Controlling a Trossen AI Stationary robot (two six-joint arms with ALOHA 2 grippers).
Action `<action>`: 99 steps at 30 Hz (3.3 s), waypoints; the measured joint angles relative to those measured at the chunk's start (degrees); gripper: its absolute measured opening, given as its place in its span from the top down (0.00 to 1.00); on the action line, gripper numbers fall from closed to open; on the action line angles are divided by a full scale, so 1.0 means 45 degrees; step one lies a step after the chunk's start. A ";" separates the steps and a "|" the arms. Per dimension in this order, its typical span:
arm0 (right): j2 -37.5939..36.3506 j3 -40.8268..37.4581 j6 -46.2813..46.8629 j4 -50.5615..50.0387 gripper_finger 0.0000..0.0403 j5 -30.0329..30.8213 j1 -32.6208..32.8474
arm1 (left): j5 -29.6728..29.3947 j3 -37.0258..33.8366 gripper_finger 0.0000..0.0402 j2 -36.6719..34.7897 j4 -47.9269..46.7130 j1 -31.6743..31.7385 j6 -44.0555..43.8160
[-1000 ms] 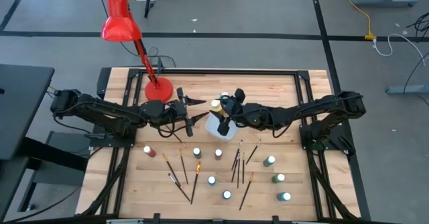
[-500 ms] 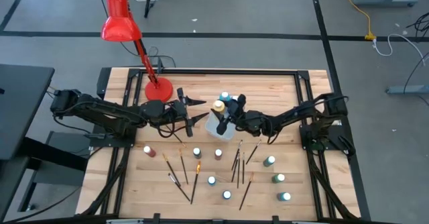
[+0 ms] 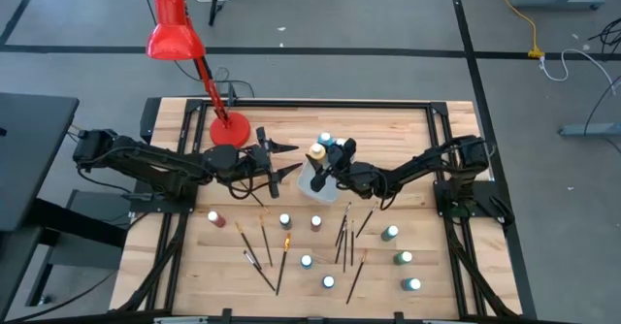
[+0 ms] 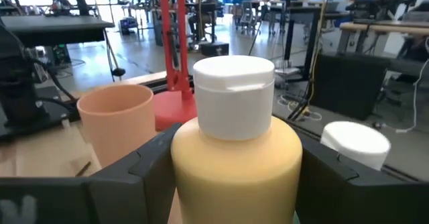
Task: Pick & Place Paint Supplies
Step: Put the large yellow paint bottle into the white bin, then put the small red paint bottle into the white bin
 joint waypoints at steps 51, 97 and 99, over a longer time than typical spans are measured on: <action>-0.0957 0.0001 -0.2476 0.0632 0.34 -0.0731 0.0590 | 0.1879 -0.0005 0.47 0.0010 -0.0867 -0.0010 -0.0046; -0.2194 -0.0009 -0.0677 -0.7071 0.45 -1.2500 0.1185 | 0.2103 -0.0010 0.47 -0.5456 -0.7042 -0.1229 -0.0617; -0.2194 -0.0009 -0.0598 -0.7094 0.46 -1.2195 0.1185 | 0.2102 -0.0010 0.47 -0.5455 -0.7039 -0.1229 -0.0612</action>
